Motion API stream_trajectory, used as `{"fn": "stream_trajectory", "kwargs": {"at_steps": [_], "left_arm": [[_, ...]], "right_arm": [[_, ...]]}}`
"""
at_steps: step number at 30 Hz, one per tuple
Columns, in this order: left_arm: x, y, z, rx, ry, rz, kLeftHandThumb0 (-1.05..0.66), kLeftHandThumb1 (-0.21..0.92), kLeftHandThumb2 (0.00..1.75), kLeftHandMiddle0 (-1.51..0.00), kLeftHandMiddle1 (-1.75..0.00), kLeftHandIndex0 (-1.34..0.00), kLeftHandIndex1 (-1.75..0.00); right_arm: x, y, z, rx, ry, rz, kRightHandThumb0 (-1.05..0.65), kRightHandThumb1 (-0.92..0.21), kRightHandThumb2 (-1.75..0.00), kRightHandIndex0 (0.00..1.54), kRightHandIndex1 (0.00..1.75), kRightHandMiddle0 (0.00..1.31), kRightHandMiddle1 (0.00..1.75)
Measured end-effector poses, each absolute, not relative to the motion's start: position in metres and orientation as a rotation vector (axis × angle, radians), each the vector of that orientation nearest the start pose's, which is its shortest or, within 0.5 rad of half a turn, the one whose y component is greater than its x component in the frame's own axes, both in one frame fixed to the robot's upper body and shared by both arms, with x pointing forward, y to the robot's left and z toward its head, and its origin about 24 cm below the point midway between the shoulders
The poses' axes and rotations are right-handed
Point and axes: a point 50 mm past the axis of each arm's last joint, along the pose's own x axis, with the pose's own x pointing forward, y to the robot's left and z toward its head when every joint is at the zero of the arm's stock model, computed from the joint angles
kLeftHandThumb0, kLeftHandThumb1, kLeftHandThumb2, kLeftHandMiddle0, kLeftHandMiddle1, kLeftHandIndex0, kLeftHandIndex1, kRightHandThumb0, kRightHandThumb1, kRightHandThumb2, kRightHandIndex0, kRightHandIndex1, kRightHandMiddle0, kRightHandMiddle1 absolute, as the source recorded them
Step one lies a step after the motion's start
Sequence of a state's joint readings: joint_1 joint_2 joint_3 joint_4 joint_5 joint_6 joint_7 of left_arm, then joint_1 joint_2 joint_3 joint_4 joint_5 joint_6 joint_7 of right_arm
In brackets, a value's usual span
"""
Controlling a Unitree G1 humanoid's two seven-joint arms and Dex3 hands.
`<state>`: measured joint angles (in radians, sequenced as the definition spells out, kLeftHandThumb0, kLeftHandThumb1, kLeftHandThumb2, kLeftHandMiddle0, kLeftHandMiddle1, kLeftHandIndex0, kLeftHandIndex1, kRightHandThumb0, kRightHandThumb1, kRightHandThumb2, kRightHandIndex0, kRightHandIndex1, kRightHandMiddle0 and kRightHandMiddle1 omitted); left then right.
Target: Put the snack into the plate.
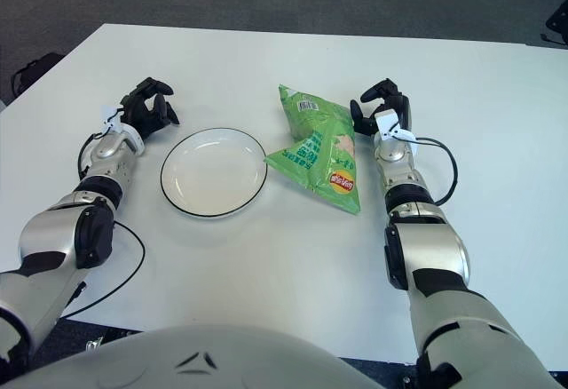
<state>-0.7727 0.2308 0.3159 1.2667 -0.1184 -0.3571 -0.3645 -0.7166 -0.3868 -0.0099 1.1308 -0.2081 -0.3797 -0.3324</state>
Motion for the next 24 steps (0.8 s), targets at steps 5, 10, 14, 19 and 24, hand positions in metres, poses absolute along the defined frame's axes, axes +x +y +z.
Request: {"fn": "stream_trajectory", "kwargs": {"at_steps": [5,10,14,19,24], "left_arm": [[0.359,0.212,0.041,-0.118,0.067,-0.12,-0.43,0.47,1.12,-0.92,-1.75,-0.49,-1.75],[0.357,0.215,0.041,-0.114,0.053,-0.113,-0.43,0.46,1.13,-0.92,-1.75,-0.5,-1.75],[0.355,0.216,0.041,-0.105,0.043,-0.114,-0.43,0.47,1.13,-0.91,-1.75,-0.49,-1.75],[0.354,0.216,0.041,-0.087,0.022,-0.117,-0.43,0.47,1.13,-0.91,-1.75,-0.49,-1.75],[0.353,0.216,0.041,-0.079,0.01,-0.121,-0.43,0.47,1.12,-0.9,-1.75,-0.49,-1.75]], "right_arm": [[0.358,-0.245,0.081,-0.637,-0.129,-0.279,-0.44,-0.44,-1.16,0.99,1.75,0.52,1.75],[0.359,-0.242,0.098,-0.702,-0.22,-0.254,-0.43,-0.47,-1.12,0.95,1.75,0.49,1.75],[0.359,-0.236,0.117,-0.741,-0.315,-0.237,-0.42,-0.51,-1.07,0.87,1.74,0.46,1.75],[0.356,-0.224,0.143,-0.791,-0.452,-0.192,-0.41,-0.56,-1.0,0.75,1.67,0.42,1.75],[0.348,-0.215,0.164,-0.826,-0.551,-0.143,-0.21,-0.5,-1.07,0.66,1.61,0.37,1.75]]}}
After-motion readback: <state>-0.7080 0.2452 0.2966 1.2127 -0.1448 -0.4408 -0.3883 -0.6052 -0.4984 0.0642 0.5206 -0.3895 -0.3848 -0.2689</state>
